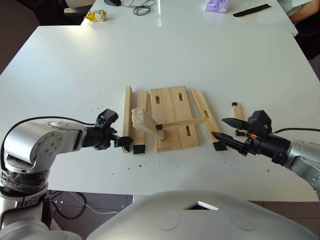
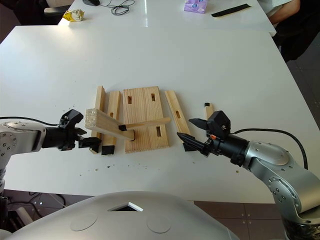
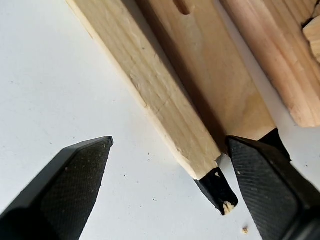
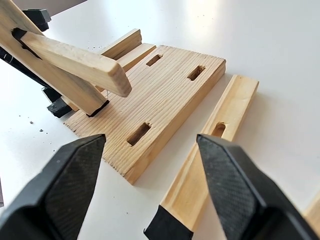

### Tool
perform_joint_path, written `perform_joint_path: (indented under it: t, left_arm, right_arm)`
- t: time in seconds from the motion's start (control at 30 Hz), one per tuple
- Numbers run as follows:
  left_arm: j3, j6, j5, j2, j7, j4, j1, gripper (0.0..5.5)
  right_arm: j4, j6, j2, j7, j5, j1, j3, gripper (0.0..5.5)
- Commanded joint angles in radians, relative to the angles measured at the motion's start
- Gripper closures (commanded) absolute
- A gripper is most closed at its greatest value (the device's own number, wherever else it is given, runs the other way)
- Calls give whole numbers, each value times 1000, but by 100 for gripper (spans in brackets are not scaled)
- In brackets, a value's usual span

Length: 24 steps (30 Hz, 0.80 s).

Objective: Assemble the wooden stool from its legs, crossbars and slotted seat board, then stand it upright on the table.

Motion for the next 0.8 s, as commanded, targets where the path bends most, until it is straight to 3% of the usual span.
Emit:
perform_joint_path:
  t: [0.03, 0.2, 0.8]
  left_arm:
    - [-23, 10, -27, 1, 39, 17, 13, 130]
    - [-39, 10, -57, -11, 74, 41, 9, 130]
    - [-88, -33, 90, -44, 97, 165, -52, 425]
  right_arm:
    - [4, 0, -2, -7, -5, -18, 13, 214]
    - [2, 1, 0, -14, -4, -23, 25, 214]
    - [-3, 0, 3, -25, 6, -3, 7, 214]
